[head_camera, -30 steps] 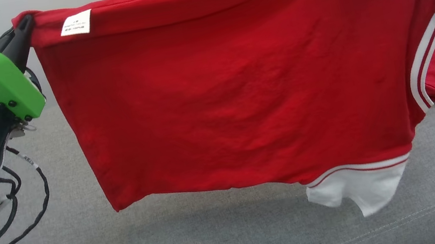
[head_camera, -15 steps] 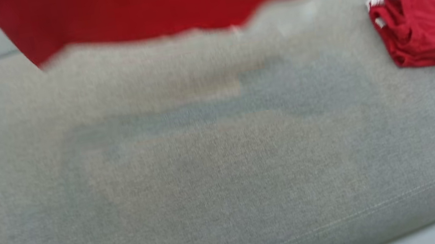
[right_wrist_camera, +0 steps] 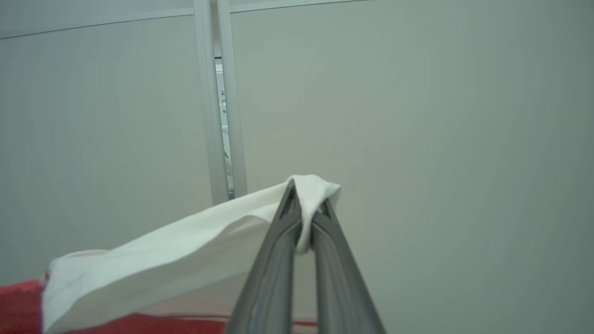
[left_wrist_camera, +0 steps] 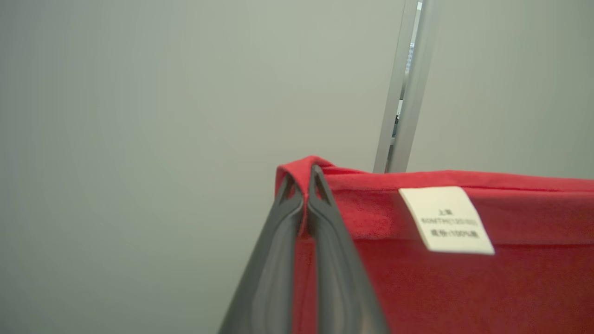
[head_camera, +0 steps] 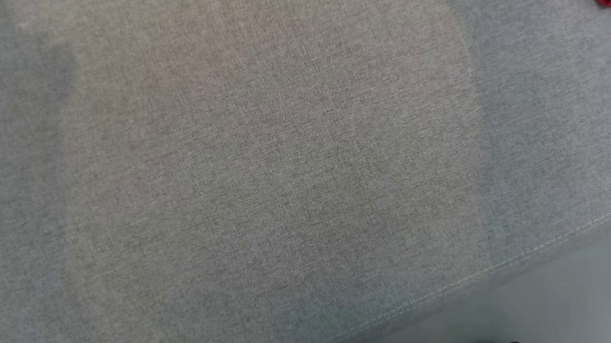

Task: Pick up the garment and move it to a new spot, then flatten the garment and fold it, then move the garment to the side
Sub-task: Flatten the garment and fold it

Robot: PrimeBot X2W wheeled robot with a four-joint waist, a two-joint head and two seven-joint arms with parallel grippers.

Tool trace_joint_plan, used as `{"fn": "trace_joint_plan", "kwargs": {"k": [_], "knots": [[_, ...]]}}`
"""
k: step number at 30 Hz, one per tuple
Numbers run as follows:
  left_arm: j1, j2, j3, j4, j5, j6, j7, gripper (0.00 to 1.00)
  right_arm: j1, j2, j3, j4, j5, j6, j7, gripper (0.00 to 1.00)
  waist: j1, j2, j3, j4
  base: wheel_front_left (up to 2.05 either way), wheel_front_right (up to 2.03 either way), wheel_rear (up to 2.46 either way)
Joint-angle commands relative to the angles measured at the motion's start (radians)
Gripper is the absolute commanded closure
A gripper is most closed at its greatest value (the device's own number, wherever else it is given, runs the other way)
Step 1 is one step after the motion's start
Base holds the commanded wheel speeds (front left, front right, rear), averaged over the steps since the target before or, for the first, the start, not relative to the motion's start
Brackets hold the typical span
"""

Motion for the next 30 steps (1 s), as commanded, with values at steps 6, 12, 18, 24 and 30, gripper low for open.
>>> {"fn": "trace_joint_plan", "kwargs": {"k": [6,12,18,24,30], "knots": [[-0.048,-0.012,-0.006,0.096,0.001,-0.059,-0.068,1.00,0.023,0.013,-0.026,-0.004,-0.014,-0.002,-0.009,1.00,-0.0003,0.0000,0.154,-0.004,0.00,0.00,0.00],[-0.062,-0.005,0.009,0.131,-0.023,-0.097,-0.082,1.00,0.032,0.018,0.026,0.019,0.017,-0.002,-0.008,1.00,-0.0003,0.0000,0.166,0.000,0.00,0.00,0.00],[0.054,0.029,0.016,0.098,-0.071,-0.178,-0.081,1.00,0.146,0.017,0.233,0.023,0.185,-0.002,-0.008,1.00,-0.0003,0.0000,0.123,0.006,0.00,0.00,0.00],[0.368,0.084,0.043,-0.054,-0.168,-0.216,-0.055,1.00,0.509,-0.098,0.436,-0.202,0.512,-0.002,0.100,1.00,-0.0003,0.0000,0.006,0.022,0.00,0.00,0.00],[0.722,0.119,0.066,-0.252,-0.241,-0.167,-0.071,1.00,0.918,-0.198,0.446,-0.495,0.681,-0.001,0.171,1.00,-0.0003,0.0000,-0.067,0.028,0.00,0.00,0.00]]}}
